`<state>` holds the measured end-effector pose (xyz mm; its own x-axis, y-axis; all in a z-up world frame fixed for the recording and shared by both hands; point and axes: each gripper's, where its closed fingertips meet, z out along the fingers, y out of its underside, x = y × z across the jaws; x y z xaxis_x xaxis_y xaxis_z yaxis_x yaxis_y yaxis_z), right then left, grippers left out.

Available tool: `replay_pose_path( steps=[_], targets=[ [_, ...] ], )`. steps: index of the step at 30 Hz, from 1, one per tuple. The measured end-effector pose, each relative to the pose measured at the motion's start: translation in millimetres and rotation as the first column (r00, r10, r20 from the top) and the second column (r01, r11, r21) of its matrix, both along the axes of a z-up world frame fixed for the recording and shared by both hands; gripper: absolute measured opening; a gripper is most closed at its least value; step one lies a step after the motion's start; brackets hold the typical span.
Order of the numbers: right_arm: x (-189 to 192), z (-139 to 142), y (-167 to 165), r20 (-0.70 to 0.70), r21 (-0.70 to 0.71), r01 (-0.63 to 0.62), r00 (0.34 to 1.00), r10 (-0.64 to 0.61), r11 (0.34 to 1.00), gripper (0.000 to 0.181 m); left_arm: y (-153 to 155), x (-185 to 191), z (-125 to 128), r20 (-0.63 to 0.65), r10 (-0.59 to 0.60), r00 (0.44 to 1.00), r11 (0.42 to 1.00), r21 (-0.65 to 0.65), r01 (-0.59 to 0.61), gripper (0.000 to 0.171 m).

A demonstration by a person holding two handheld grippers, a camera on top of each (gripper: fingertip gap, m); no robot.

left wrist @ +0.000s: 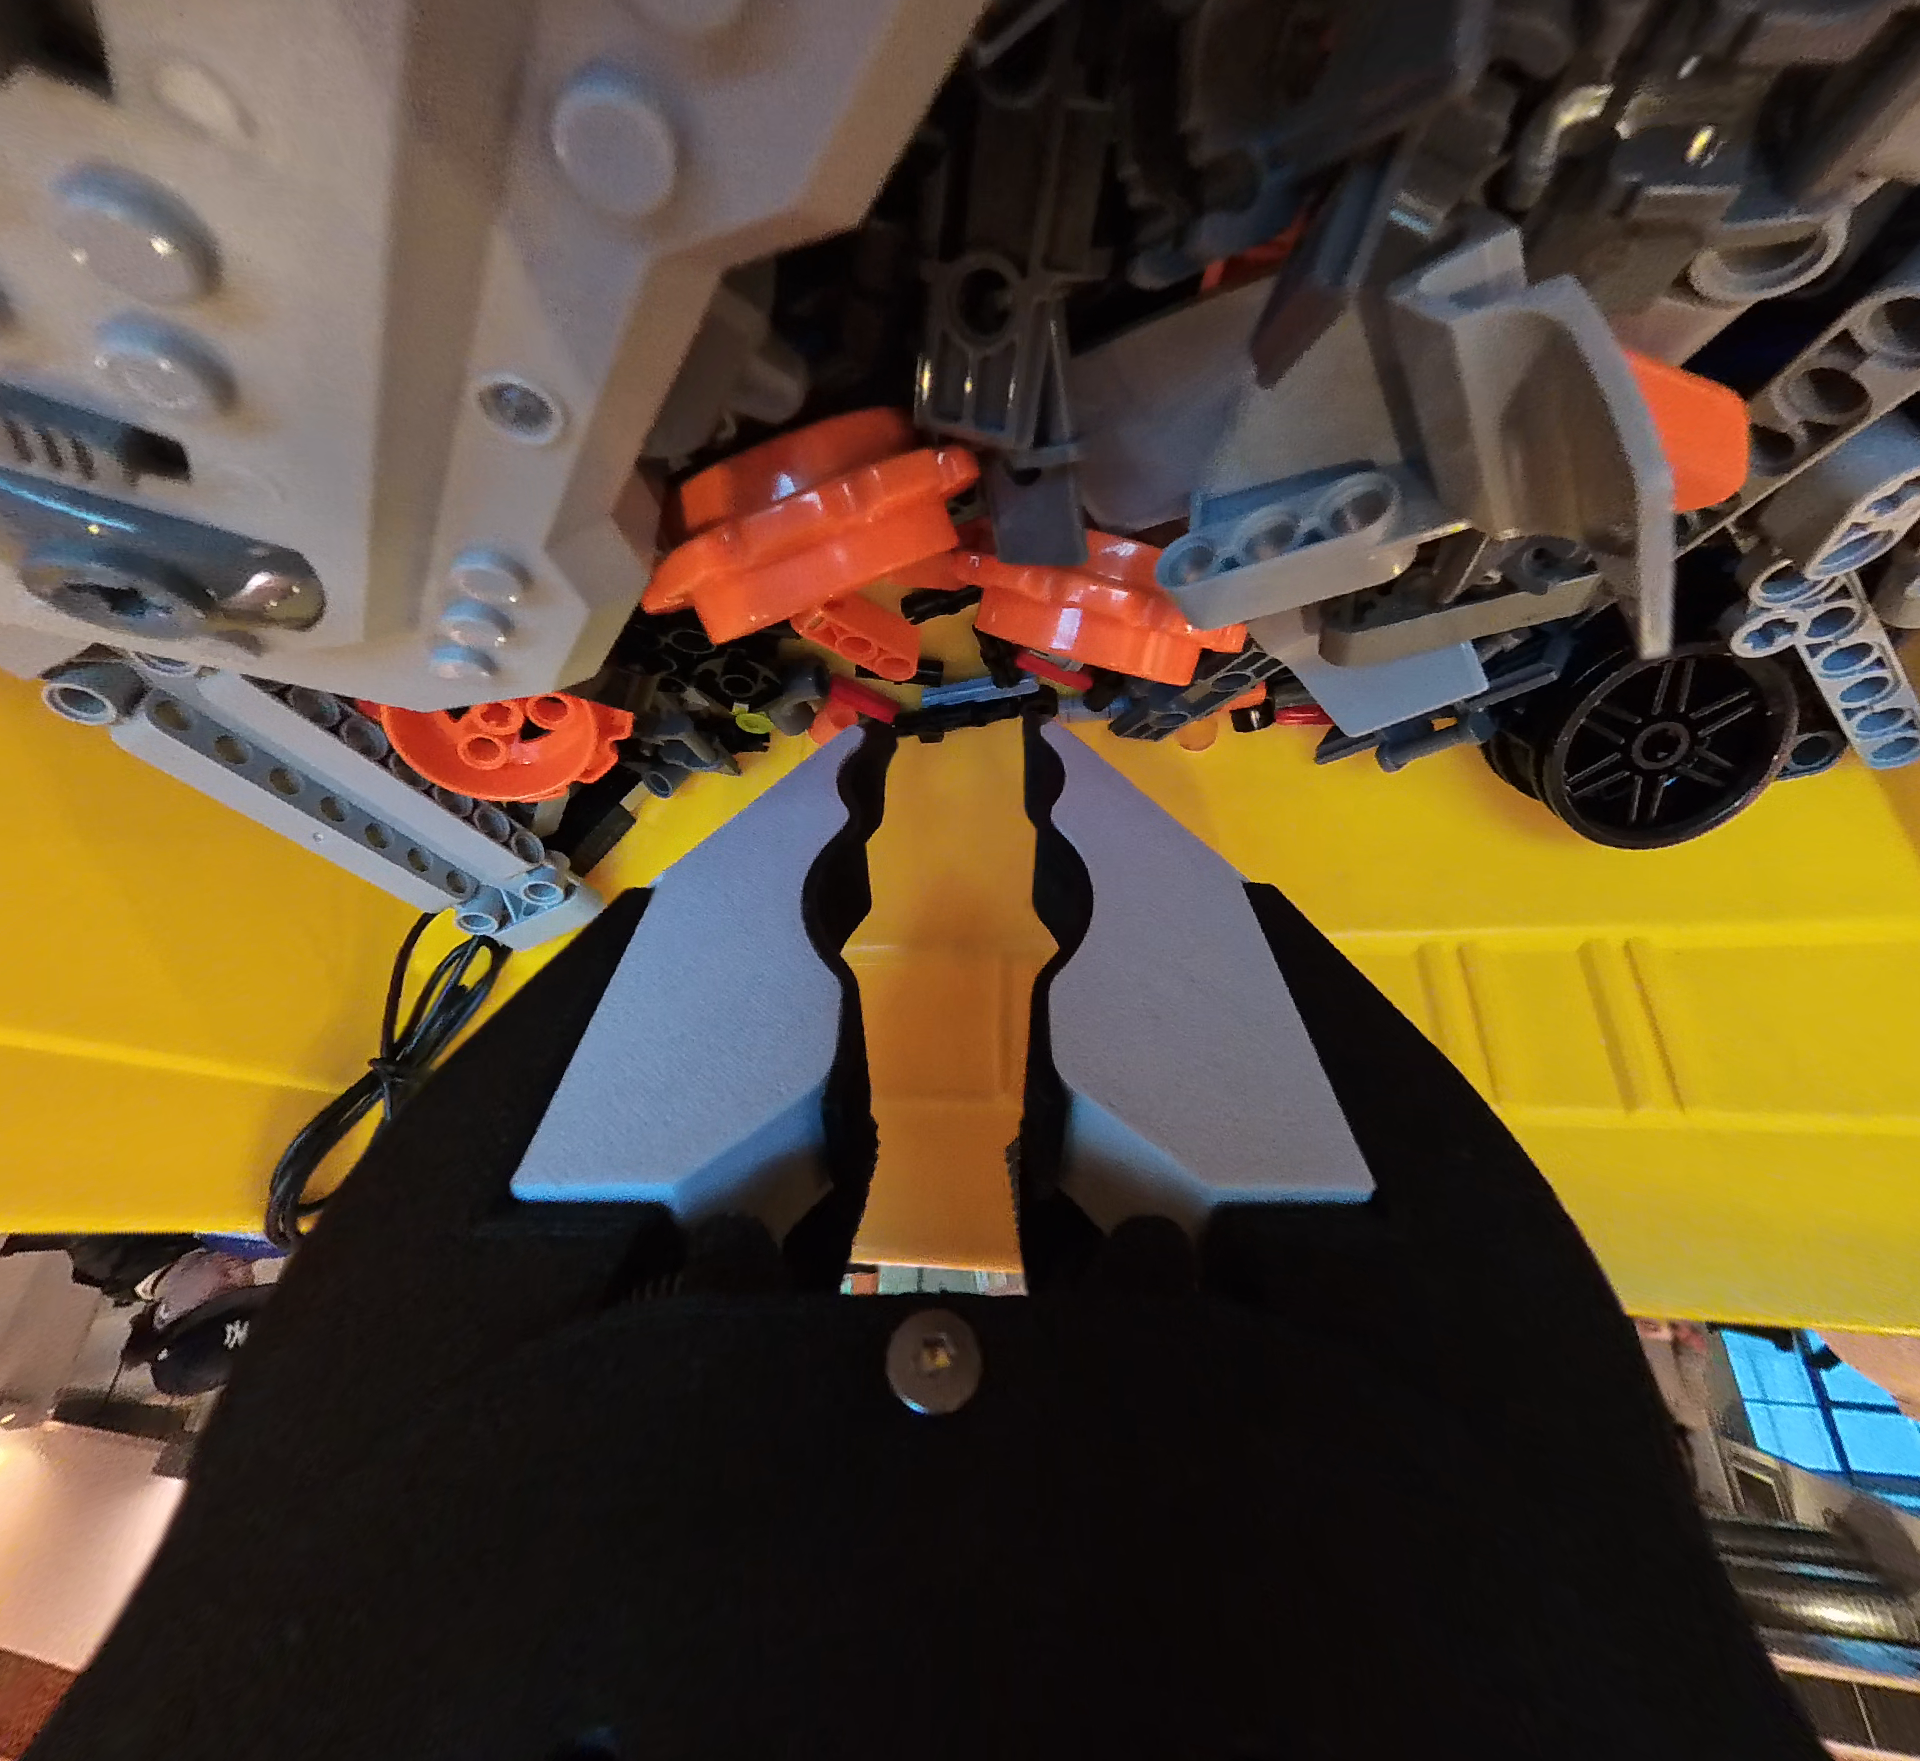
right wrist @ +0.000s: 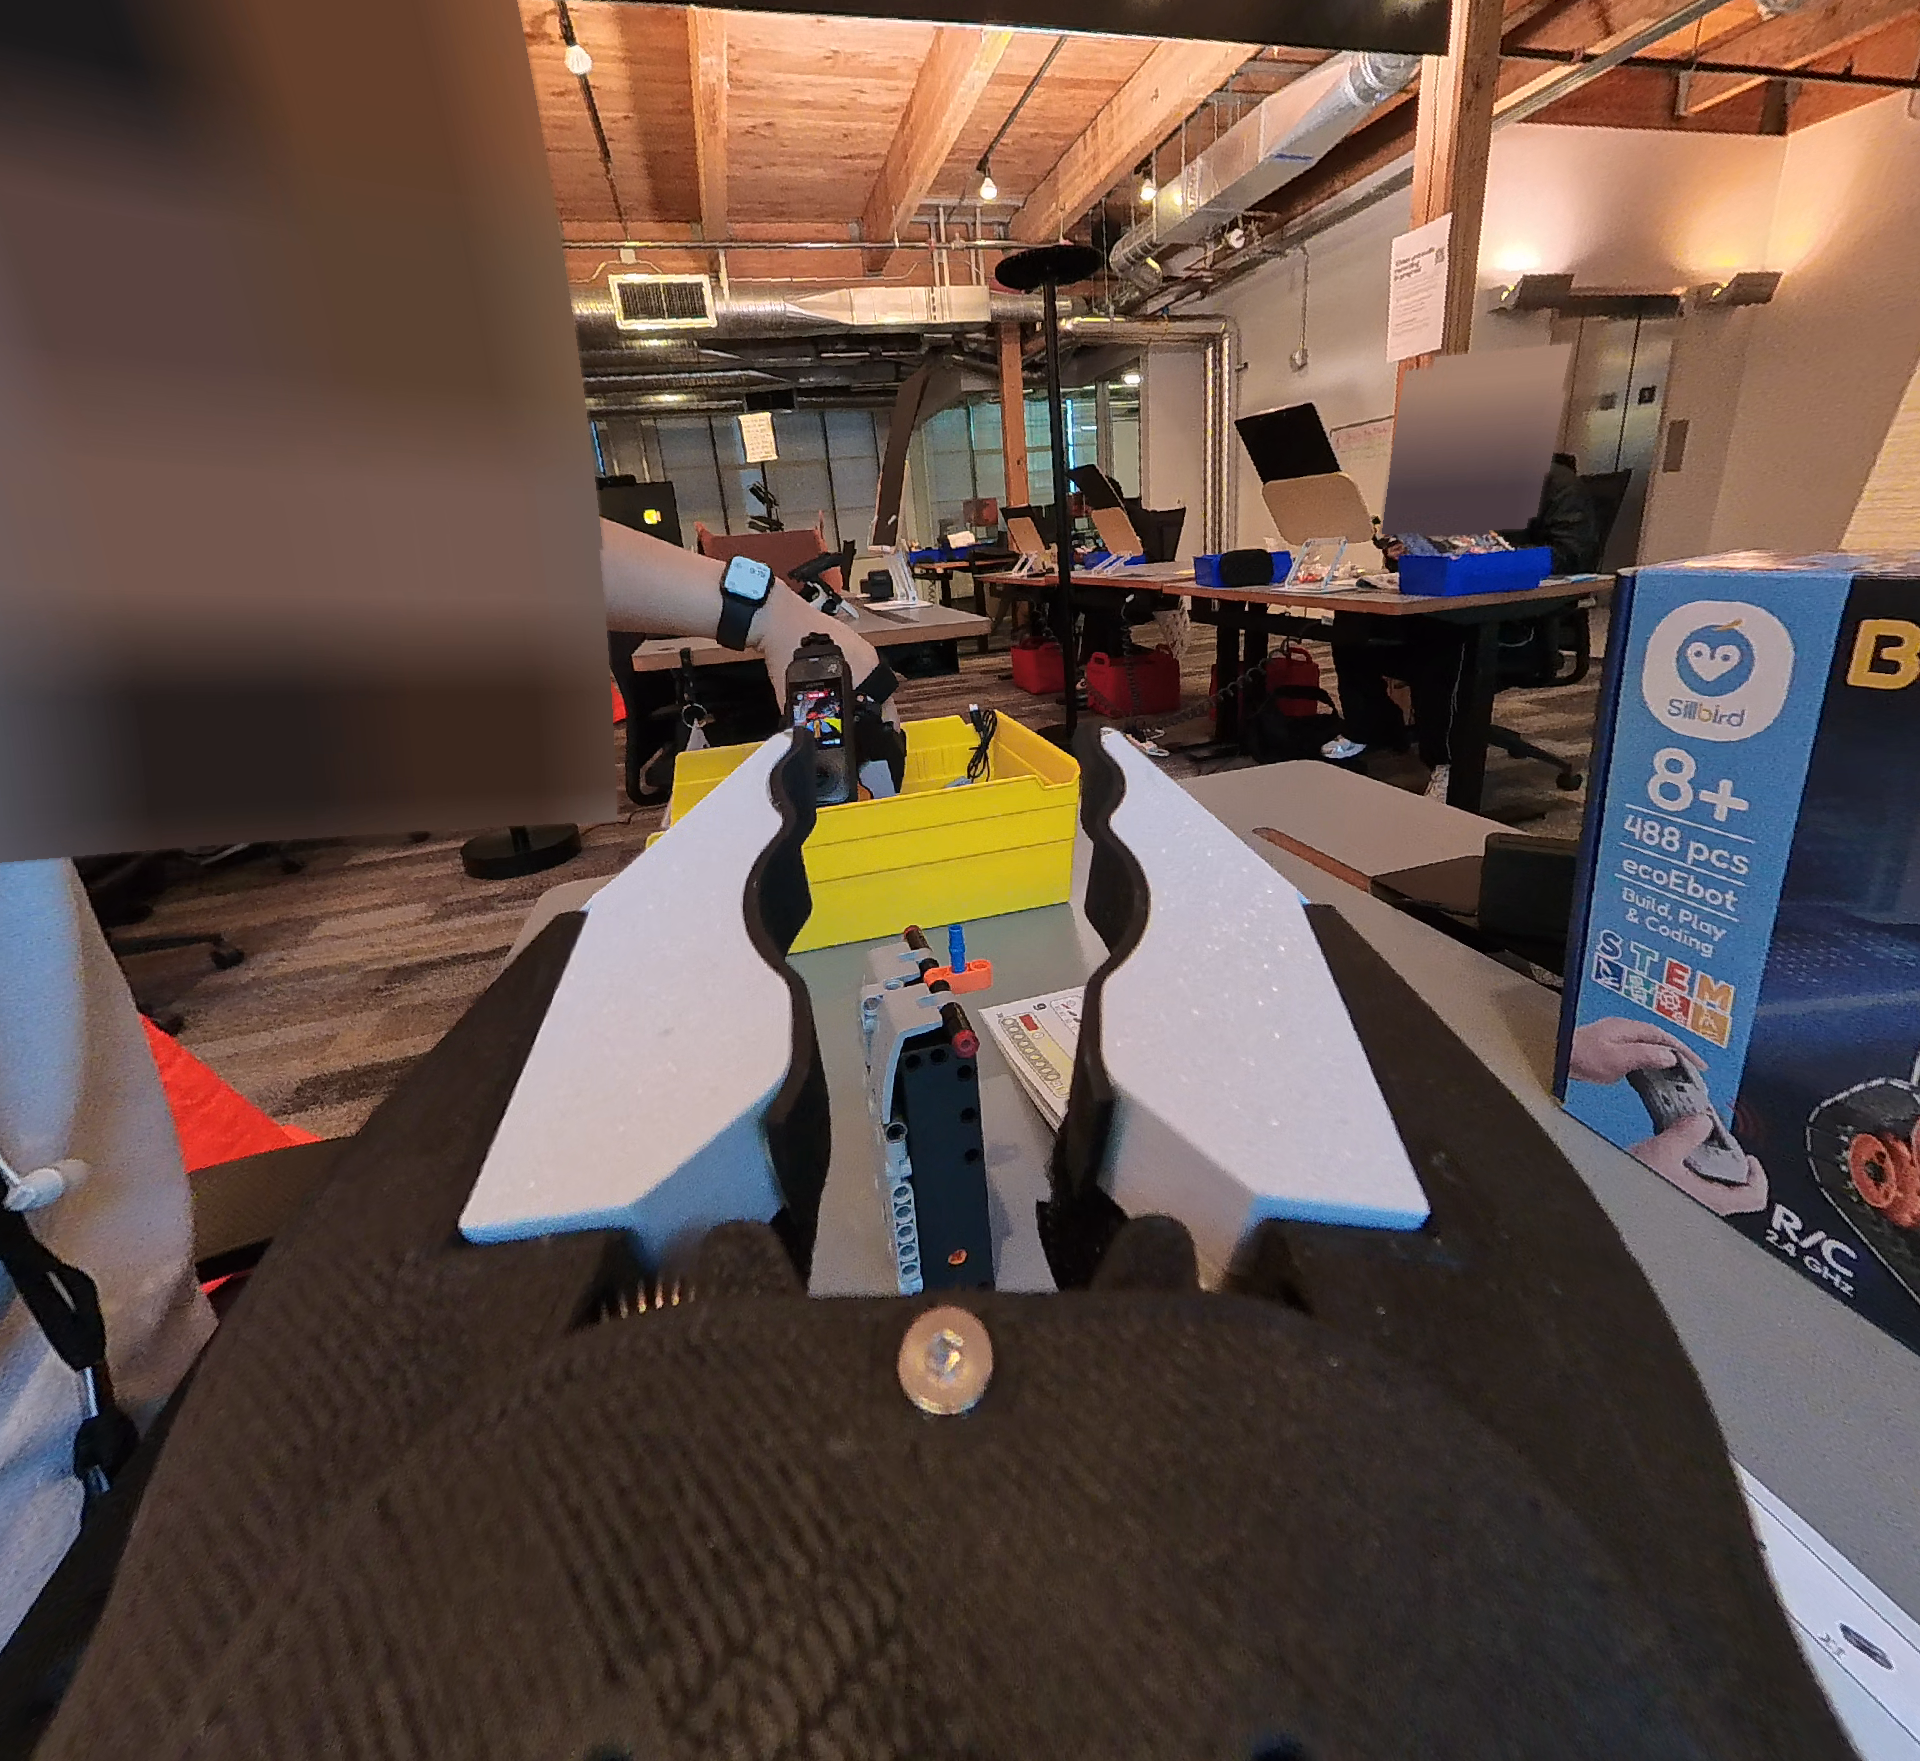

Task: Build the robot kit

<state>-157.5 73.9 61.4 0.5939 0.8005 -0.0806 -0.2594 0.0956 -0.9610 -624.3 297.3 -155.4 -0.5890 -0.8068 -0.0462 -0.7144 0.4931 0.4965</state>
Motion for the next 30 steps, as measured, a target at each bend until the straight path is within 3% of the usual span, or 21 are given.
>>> replay_pose_path(
  steps=[30],
  targets=[
    [-2.9, 1.0, -4.7, 0.007, 0.007, -0.028, 1.000, 0.028, 1.000, 0.048, 1.2, -4.1, -4.3, -0.057, 0.086, 0.995, 0.996, -0.016, -0.087, 0.018]
  ],
)
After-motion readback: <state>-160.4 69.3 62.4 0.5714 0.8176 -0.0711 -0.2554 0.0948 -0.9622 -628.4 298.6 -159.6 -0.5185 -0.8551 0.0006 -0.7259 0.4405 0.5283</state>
